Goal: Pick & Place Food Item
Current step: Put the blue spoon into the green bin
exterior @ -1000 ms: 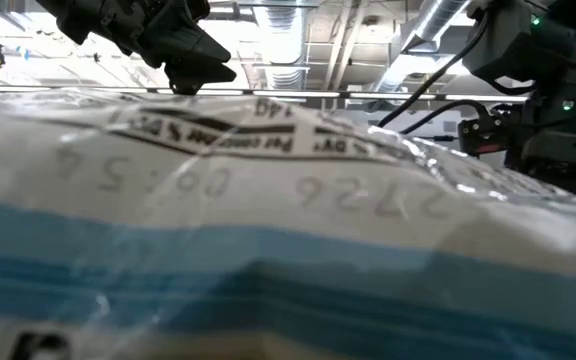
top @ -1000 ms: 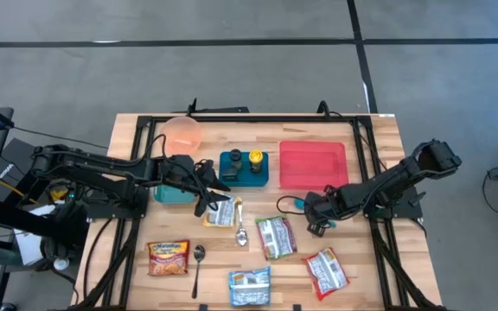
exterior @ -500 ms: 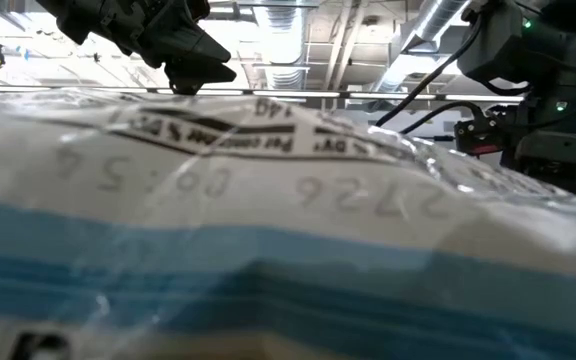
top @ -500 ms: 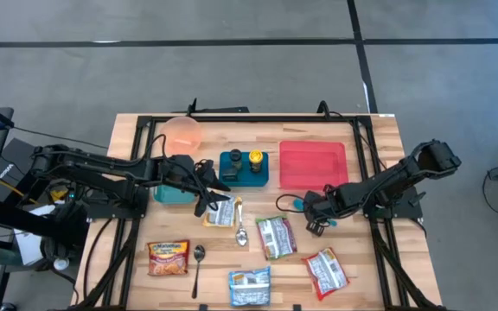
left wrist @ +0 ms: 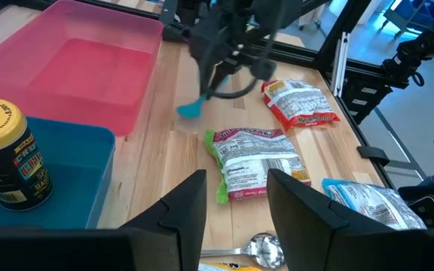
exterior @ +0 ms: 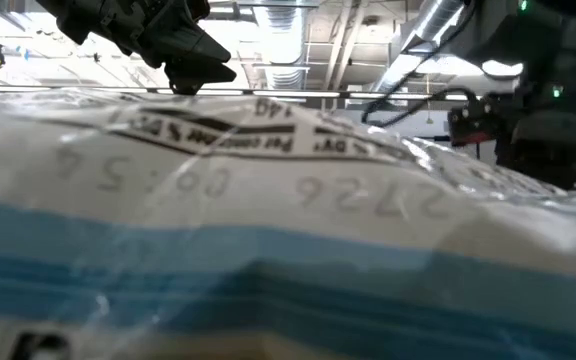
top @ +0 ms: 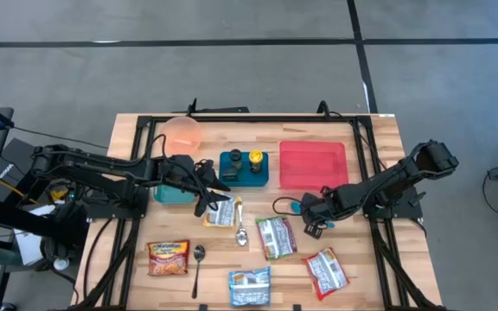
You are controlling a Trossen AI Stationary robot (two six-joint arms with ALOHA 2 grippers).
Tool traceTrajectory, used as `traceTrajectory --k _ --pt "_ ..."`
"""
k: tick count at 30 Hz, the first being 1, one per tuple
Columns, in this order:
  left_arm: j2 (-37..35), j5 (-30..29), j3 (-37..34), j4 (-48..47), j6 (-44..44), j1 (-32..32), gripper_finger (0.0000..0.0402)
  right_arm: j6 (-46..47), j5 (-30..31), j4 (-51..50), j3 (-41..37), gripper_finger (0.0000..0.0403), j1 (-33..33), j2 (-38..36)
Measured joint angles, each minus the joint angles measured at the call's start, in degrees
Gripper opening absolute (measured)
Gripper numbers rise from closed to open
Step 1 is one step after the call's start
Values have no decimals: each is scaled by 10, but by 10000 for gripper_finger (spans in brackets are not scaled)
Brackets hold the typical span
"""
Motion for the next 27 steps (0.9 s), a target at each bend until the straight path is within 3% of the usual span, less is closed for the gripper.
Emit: traceTrajectory --k 10,22,27 --pt "0 0 0 2 0 0 135 -10 39 -32 55 19 34 -1" --pt "0 -2 0 64 -1 0 135 -40 169 -112 146 16 65 -2" --pt "0 -5 0 88 94 0 135 -83 210 -112 174 16 51 -2"
